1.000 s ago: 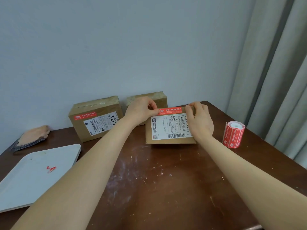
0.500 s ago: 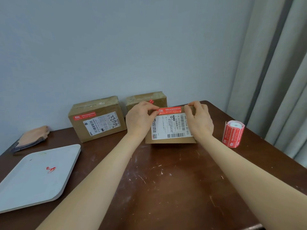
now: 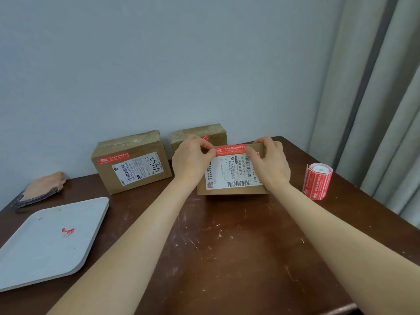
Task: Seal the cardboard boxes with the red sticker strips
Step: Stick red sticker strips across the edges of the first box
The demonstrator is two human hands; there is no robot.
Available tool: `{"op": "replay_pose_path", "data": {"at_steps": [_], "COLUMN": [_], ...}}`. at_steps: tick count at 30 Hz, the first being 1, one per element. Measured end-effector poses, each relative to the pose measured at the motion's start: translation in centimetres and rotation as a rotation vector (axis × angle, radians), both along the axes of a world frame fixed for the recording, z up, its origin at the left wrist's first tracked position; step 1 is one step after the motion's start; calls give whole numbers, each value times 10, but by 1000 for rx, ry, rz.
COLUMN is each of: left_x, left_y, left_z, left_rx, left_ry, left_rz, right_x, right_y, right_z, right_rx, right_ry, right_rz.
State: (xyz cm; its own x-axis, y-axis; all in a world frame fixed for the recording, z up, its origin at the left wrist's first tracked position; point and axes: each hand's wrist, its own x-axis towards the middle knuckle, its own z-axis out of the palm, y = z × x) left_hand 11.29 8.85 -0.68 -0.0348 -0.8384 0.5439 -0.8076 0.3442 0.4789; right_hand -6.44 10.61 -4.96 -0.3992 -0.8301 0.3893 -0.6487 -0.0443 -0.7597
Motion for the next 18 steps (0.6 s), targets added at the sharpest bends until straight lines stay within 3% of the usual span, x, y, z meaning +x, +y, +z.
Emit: {"op": "replay_pose_path", "data": {"at_steps": [18], "left_x": [-1], "left_y": [3], "left_z": [11], "left_rx": [112], "left_ry": [10], "left_rz": [-46], "right_x": [-1], "right_y": [1], "right_z": [-1], "right_rx": [-9], "right_ry": [11], "right_rz": [-1]}}
